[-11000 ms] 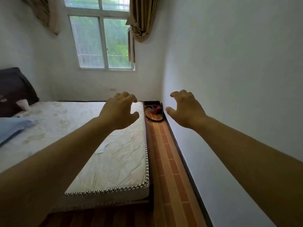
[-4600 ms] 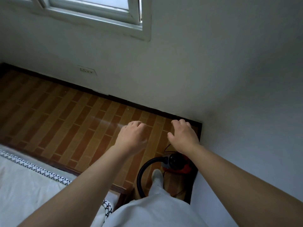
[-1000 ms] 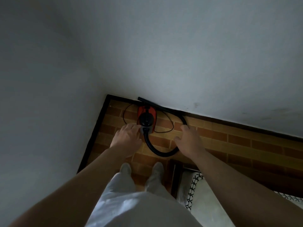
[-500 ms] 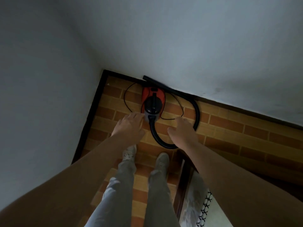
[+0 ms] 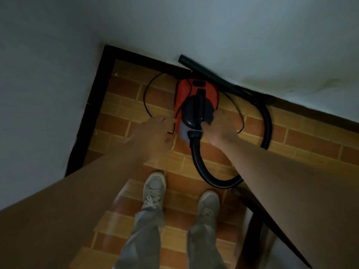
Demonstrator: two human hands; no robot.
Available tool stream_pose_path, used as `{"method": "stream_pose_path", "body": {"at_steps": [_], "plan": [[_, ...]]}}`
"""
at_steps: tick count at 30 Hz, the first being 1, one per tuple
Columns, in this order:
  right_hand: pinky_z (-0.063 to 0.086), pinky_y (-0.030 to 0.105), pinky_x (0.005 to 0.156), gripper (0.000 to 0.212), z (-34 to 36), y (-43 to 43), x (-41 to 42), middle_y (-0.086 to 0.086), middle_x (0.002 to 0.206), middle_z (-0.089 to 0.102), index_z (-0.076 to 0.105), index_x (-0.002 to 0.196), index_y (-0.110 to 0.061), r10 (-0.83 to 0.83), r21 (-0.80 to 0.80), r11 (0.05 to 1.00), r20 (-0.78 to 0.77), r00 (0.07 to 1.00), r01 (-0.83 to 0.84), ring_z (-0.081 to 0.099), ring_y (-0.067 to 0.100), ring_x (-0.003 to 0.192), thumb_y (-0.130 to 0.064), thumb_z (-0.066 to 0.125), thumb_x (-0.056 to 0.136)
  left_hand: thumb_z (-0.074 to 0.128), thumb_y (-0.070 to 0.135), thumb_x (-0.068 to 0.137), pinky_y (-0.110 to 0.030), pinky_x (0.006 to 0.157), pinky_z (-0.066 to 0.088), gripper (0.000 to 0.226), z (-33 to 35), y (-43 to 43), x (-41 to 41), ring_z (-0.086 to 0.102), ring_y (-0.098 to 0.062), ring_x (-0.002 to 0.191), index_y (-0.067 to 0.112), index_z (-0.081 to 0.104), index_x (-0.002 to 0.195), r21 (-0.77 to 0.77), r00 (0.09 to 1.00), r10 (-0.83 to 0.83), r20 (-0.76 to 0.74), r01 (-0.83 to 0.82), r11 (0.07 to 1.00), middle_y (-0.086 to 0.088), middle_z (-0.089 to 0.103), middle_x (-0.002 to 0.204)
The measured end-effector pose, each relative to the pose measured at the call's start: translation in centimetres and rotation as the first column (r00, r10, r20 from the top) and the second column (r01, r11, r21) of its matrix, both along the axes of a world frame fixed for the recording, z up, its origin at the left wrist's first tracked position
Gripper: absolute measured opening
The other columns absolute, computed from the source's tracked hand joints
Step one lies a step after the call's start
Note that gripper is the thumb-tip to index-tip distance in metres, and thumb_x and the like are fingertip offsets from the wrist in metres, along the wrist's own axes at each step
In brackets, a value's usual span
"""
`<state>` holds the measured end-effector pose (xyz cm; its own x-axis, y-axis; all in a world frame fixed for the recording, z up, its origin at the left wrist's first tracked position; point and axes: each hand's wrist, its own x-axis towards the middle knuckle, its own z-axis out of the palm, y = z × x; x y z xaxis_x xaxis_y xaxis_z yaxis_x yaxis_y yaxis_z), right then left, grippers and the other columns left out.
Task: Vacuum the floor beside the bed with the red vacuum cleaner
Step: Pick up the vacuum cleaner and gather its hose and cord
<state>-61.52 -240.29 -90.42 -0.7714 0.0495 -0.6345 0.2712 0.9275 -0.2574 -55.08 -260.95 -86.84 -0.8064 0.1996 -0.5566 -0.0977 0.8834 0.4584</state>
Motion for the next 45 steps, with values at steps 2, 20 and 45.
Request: {"method": "stream_pose_path", "body": {"at_steps": [2,20,45], "plan": [[0.054,0.042,0.082,0.041,-2.4,-0.7,-0.8,0.011,0.118,0.054,0.052,0.124,-0.012,0.063,0.049,0.997,-0.035,0.997,-0.062,0.059,0.03,0.1,-0.041,0.056,0.095,0.056,0.027,0.097,-0.032,0.109,0.036,0.063,-2.2,-0.2,0.0,0.038,-0.019,0.142,0.025,0.035,0.156,0.022,0.999,0.046,-0.018,-0.046,0.999,0.0,0.041,0.156],[0.055,0.039,0.072,0.021,-8.2,-1.9,-1.2,0.012,0.107,0.062,0.06,0.102,-0.007,0.041,0.08,0.996,-0.076,0.996,-0.035,0.063,0.031,0.093,-0.024,0.062,0.091,0.061,0.021,0.093,-0.034,0.11,0.04,0.059,-7.3,0.4,1.0,0.046,-0.019,0.134,0.021,0.044,0.15,0.061,1.0,0.002,-0.022,-0.001,0.998,0.001,0.048,0.148],[0.042,0.024,0.081,0.023,-7.3,3.2,4.8,0.008,0.111,0.061,0.062,0.111,-0.005,0.465,0.043,0.885,-0.154,0.872,-0.464,0.06,0.024,0.102,-0.016,0.065,0.09,0.063,0.018,0.091,-0.04,0.117,0.035,0.075,-9.6,3.0,0.6,0.027,-0.022,0.149,0.02,0.029,0.158,-0.015,0.989,-0.14,-0.049,0.14,0.99,-0.002,0.025,0.165]]}}
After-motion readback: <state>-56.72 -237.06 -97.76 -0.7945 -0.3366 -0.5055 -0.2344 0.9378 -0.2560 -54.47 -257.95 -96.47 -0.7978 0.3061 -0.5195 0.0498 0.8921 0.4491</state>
